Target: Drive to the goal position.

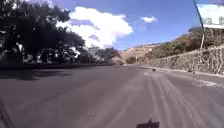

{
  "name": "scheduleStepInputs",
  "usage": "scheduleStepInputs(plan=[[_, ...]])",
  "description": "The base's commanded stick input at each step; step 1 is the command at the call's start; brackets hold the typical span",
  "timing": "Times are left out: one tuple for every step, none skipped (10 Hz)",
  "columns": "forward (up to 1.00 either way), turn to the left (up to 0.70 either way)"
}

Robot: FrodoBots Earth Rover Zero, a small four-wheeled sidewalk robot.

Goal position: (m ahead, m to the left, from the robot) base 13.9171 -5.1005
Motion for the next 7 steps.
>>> scheduleStepInputs(plan=[[0.5,0.0],[0.5,0.0],[0.5,0.0],[0.5,0.0],[0.5,0.0],[0.5,0.0],[0.5,0.0]])
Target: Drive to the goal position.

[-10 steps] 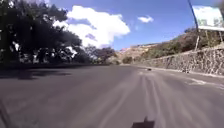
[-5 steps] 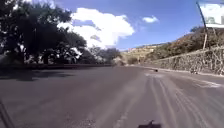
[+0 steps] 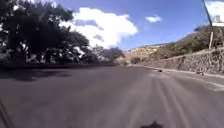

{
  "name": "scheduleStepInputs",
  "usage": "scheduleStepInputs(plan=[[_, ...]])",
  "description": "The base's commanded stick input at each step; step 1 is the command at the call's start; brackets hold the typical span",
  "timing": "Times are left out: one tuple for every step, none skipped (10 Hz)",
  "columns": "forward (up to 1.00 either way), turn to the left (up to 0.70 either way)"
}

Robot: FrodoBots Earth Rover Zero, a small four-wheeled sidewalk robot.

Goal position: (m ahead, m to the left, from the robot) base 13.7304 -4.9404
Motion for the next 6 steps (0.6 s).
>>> scheduleStepInputs(plan=[[0.5,0.0],[0.5,0.0],[0.5,0.0],[0.5,0.0],[0.5,0.0],[0.5,0.0]])
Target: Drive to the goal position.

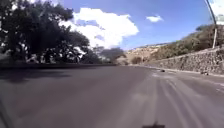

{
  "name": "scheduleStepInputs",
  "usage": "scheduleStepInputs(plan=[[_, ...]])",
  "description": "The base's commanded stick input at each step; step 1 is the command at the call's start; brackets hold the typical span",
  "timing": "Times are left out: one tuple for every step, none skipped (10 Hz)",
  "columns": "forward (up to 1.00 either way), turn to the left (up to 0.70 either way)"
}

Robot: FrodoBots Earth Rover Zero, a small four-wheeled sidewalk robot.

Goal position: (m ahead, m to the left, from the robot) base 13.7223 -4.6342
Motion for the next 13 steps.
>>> scheduleStepInputs(plan=[[0.5,0.0],[0.5,0.0],[0.5,0.0],[0.5,0.0],[0.5,0.0],[0.5,0.0],[0.5,0.0],[0.5,0.0],[0.5,0.0],[0.5,0.0],[0.5,0.0],[0.5,0.0],[0.5,0.0]])
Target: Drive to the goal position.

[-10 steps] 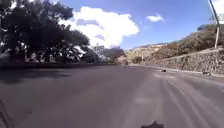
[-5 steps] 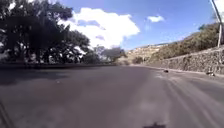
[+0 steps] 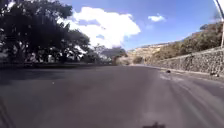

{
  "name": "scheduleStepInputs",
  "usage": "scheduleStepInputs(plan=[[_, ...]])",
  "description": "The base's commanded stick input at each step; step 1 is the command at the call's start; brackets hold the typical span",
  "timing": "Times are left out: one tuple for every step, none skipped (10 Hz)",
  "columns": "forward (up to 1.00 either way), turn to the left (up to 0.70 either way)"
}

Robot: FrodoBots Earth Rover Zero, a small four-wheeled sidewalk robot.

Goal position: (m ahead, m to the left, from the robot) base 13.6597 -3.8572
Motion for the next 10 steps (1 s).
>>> scheduleStepInputs(plan=[[0.5,0.0],[0.5,-0.05],[0.5,-0.29],[0.5,-0.42],[0.5,-0.17],[0.5,0.0],[0.5,0.0],[0.5,0.0],[0.5,0.0],[0.5,0.0]])
